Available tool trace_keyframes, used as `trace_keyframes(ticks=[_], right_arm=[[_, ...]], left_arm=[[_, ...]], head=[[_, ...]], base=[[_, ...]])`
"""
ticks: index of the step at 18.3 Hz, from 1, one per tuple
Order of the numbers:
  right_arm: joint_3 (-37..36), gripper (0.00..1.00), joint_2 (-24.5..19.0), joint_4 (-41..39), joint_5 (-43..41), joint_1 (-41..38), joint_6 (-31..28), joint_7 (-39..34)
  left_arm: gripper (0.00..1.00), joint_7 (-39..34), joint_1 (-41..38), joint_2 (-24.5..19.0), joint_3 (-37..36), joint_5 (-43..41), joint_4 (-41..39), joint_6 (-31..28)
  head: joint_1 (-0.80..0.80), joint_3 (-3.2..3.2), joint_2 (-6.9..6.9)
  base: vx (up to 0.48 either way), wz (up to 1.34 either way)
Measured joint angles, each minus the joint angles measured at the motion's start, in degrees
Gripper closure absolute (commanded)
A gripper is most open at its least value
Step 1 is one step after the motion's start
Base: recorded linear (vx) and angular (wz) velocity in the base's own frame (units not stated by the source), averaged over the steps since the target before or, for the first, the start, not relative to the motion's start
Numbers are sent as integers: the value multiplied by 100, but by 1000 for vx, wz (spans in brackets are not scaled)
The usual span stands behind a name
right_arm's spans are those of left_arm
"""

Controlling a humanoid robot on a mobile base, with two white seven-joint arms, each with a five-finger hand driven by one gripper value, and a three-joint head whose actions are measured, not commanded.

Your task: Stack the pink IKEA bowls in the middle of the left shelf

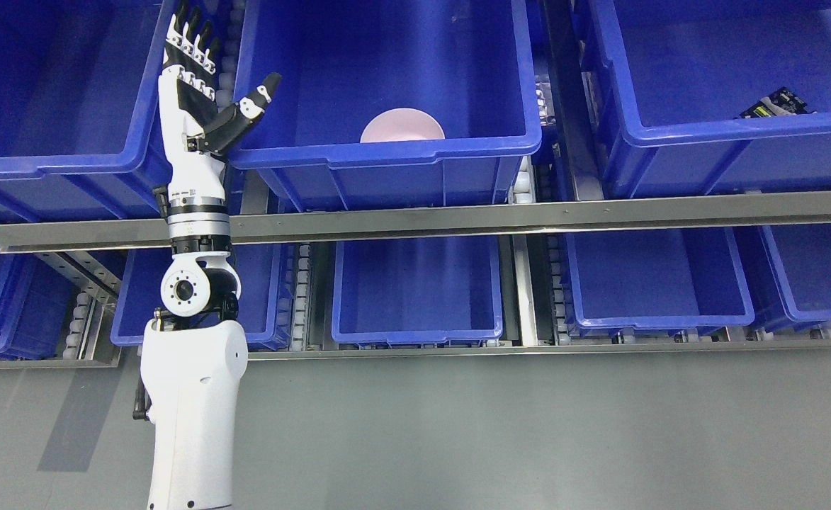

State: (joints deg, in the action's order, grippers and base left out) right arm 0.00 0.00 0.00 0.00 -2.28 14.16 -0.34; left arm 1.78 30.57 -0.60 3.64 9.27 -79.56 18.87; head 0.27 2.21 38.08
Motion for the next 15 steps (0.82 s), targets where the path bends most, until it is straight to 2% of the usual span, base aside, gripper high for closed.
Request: trace_keyframes(ticks=[5, 15], right_arm=[[0, 0, 0, 0, 0, 1, 0, 32], [0, 0, 0, 0, 0, -2, 0, 36]], left_arm=[[0, 0, -169, 23, -143, 41, -373, -96], [0, -10, -269, 46, -280, 62, -770, -169]], head=[[0, 0, 0], [0, 0, 0]], base=[[-70, 50], [-166, -21]])
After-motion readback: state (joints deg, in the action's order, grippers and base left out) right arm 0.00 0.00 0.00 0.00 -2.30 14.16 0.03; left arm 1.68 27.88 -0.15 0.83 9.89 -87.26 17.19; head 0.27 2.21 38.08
